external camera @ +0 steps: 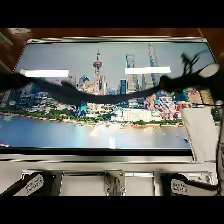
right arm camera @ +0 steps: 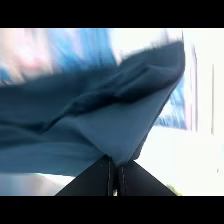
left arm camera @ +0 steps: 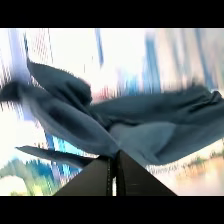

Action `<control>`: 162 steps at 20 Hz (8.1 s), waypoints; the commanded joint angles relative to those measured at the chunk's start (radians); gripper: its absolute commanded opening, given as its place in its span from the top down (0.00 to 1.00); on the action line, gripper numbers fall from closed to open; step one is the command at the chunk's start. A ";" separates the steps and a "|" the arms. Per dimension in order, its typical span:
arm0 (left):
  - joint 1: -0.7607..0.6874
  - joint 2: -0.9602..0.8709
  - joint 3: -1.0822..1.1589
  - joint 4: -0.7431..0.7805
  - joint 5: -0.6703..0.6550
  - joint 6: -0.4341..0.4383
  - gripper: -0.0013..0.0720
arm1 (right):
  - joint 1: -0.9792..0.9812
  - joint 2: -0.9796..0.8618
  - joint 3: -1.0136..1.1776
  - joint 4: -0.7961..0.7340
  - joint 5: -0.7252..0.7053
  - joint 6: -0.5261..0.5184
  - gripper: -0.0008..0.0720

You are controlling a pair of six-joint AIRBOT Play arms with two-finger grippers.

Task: Fold the shirts.

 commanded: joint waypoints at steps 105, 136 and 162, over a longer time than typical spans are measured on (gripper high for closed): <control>-0.089 -0.041 -0.975 0.304 0.033 -0.194 0.93 | -0.245 -0.189 -0.457 -0.243 0.317 -0.015 0.13; -0.095 -0.604 -0.048 0.188 -0.019 -0.259 0.93 | 0.069 -0.409 0.008 -0.251 -0.206 0.154 0.90; -0.307 -0.664 -0.005 -0.086 0.066 -0.188 0.93 | -0.024 -0.365 0.018 0.156 -0.026 -0.084 0.90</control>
